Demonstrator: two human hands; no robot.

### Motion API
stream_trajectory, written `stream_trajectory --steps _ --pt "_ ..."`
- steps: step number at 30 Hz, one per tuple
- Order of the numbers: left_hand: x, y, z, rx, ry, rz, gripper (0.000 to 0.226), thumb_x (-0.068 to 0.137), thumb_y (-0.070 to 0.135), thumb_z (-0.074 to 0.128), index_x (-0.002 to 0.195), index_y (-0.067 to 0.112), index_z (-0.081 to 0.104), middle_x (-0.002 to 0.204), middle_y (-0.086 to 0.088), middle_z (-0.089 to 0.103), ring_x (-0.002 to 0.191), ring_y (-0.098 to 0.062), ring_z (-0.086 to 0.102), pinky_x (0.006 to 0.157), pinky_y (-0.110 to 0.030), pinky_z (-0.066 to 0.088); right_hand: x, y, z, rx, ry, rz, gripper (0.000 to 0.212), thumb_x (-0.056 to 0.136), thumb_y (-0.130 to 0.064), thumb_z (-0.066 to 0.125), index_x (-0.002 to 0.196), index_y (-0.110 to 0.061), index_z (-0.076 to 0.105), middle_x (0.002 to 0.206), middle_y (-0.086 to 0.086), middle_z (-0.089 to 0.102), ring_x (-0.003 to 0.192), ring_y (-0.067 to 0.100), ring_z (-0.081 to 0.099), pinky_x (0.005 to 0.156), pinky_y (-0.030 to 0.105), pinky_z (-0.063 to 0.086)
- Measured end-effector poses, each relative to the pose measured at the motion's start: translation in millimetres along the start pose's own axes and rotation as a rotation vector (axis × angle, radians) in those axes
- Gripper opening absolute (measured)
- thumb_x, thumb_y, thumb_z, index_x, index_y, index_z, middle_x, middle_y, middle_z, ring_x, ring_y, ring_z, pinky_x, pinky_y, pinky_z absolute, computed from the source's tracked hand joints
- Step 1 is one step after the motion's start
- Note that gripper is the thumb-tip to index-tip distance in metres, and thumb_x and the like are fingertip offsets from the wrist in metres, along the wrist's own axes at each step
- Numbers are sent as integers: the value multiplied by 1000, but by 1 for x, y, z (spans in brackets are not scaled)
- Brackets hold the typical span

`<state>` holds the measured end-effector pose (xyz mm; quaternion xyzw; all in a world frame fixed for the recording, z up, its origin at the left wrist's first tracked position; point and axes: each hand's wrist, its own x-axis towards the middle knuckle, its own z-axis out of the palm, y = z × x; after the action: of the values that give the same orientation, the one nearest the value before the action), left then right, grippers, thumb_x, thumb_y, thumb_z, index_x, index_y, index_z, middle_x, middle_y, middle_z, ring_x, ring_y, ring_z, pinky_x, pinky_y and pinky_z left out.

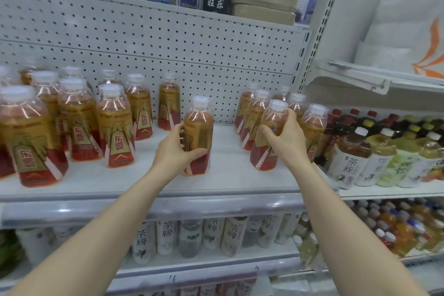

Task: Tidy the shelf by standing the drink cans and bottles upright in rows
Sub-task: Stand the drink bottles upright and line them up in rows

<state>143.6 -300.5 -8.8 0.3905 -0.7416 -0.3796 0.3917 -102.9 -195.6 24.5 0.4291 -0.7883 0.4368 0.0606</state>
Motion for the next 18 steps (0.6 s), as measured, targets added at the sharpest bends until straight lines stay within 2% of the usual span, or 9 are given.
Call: stream_trajectory --steps 2,5,6,8,10,12,13,15,18 --pt "-1 0 -1 4 -1 8 72 73 31 85 134 25 46 121 6 61 110 -16 58 96 -37 50 -4 -6 2 -108 99 -40 81 89 -41 67 151 -14 23 145 9 43 132 28 44 110 45 39" --pt "-5 -3 -4 -4 -20 40 68 76 25 83 134 30 46 114 14 61 104 -7 59 95 -32 50 -20 -34 11 -186 373 -320 70 89 -27 64 147 -7 31 145 15 39 136 30 35 116 42 30" --pt "-8 -6 -5 -10 -24 54 64 77 23 81 130 34 47 111 18 60 102 0 58 96 -30 49 -27 -46 17 -155 388 -404 66 89 -25 64 145 -6 34 142 15 42 133 29 38 115 40 31" --pt "-13 -16 -9 5 -20 81 57 80 21 78 125 37 47 114 21 59 107 3 56 100 -31 47 -45 -69 38 -34 235 -454 65 91 -29 65 145 -7 36 140 11 46 130 25 40 112 37 33" --pt "-16 -26 -15 37 -14 83 61 84 22 74 139 27 46 133 10 56 119 -5 52 106 -33 44 -61 -87 64 110 -33 -365 76 90 -42 65 151 -13 29 145 5 43 134 19 39 113 35 33" --pt "-16 -34 -26 73 -26 52 70 88 19 69 150 22 36 146 4 47 128 -10 47 109 -32 40 -69 -99 85 223 -214 -248 91 82 -51 70 153 -21 22 145 -1 46 132 16 43 111 36 37" --pt "-13 -38 -31 94 -30 45 70 90 17 66 151 22 33 148 2 44 130 -12 45 109 -33 39 -69 -102 91 275 -239 -205 93 78 -50 73 151 -24 22 140 -3 51 126 16 50 107 38 42" --pt "-4 -41 -40 142 -27 36 69 92 17 63 152 20 30 152 -1 40 135 -16 42 112 -37 38 -62 -103 96 350 -242 -156 82 76 -41 78 142 -26 31 123 -8 59 111 14 58 97 40 49" --pt "21 -42 -43 204 -21 7 74 94 24 62 155 17 21 158 -3 31 141 -22 35 115 -43 33 -51 -99 94 322 -220 -138 69 79 -34 79 133 -25 36 111 -10 59 101 14 59 87 32 48"
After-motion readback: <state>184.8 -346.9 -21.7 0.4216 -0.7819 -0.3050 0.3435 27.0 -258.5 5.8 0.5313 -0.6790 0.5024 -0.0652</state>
